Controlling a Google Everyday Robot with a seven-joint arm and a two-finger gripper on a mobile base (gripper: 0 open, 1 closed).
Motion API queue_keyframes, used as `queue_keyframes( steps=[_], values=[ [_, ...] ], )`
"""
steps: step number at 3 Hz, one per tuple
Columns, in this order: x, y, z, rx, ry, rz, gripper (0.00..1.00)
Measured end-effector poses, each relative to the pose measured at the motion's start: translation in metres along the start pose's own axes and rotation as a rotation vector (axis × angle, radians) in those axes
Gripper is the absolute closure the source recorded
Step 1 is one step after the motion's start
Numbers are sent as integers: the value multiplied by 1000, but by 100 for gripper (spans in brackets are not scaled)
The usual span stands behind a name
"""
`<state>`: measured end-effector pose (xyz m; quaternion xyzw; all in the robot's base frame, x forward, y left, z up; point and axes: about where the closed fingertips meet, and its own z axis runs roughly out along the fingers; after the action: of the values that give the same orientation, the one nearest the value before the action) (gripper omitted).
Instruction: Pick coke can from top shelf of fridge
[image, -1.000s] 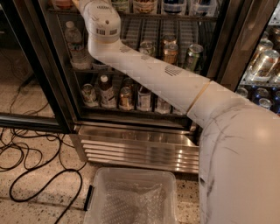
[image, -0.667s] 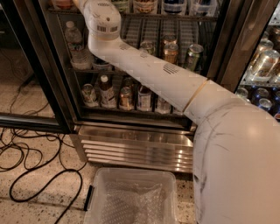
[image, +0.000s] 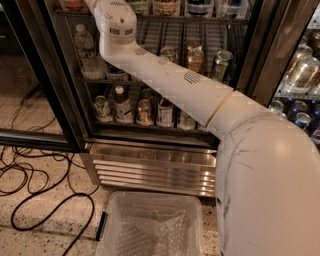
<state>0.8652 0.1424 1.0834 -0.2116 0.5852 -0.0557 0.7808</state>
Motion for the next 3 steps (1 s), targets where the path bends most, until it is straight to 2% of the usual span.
queue_keyframes(
  steps=[1, 2, 3],
  values=[
    [0, 2, 1, 2, 0, -4, 41],
    [0, 2, 2, 4, -4, -1, 59],
    [0, 2, 2, 4, -4, -1, 83]
  ],
)
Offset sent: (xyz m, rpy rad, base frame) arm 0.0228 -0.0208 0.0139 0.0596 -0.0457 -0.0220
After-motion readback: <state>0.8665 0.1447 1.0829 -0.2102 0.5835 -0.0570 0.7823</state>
